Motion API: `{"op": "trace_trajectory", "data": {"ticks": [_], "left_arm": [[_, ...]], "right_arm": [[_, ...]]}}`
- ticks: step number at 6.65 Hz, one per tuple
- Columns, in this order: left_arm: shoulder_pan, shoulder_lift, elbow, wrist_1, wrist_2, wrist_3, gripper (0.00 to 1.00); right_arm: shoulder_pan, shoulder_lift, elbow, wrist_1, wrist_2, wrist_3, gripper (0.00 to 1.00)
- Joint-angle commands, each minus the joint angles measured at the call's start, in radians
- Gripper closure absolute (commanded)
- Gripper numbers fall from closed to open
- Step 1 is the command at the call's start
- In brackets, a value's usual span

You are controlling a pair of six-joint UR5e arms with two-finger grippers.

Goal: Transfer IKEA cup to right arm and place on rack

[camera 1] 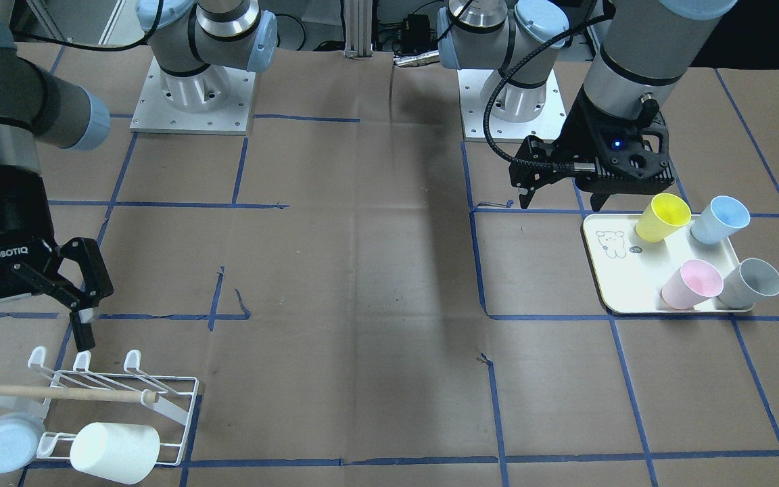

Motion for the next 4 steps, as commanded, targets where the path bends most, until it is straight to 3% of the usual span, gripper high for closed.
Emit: {"op": "trace_trajectory", "data": {"ticks": [1, 2, 4], "left_arm": [[0.001, 0.000, 0.001, 0.000, 0.000, -0.001, 0.01], [0.000, 0.000, 0.001, 0.000, 0.000, -0.001, 0.01], [0.000, 0.000, 0.001, 0.000, 0.000, 0.001, 0.01]], "right_arm": [[0.149, -0.086, -0.024, 0.230, -0.170, 0.049, 0.00], [0.191, -0.130, -0.059, 0.468, -0.195, 0.148, 0.00], [0.196, -0.263, -0.085, 0.915, -0.217, 0.166, 0.00]]}}
